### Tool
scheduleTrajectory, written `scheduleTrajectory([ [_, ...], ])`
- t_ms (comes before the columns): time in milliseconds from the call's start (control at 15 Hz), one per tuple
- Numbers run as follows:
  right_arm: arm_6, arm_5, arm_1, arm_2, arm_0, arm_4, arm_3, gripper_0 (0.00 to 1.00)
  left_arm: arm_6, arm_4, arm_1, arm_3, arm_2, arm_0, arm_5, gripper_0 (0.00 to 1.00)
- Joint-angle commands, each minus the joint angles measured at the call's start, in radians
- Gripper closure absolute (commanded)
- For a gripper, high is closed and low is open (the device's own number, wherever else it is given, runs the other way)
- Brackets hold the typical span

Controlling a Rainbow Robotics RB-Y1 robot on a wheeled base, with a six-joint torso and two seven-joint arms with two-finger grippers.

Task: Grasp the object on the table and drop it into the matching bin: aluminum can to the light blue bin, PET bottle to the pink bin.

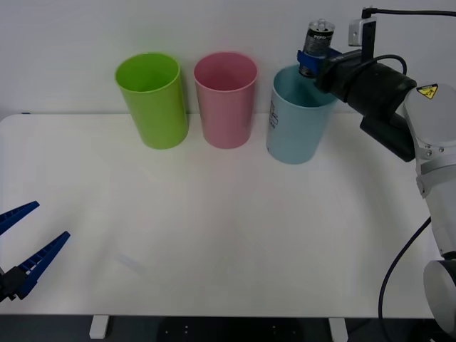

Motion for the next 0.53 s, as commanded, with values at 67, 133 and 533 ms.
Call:
scheduleTrajectory([
  [67, 0.015, -0.001, 0.0, -0.004, -0.001, -0.006, -0.002, 0.0, 0.0, 0.0, 0.0, 0.0, 0.0, 0.0, 0.0, 0.0],
  [133, 0.018, -0.001, 0.0, -0.006, 0.0, -0.006, -0.003, 0.0, 0.0, 0.0, 0.0, 0.0, 0.0, 0.0, 0.0, 0.0],
  [533, 0.032, -0.012, 0.0, -0.023, 0.003, -0.034, -0.011, 0.0, 0.0, 0.0, 0.0, 0.0, 0.0, 0.0, 0.0, 0.0],
])
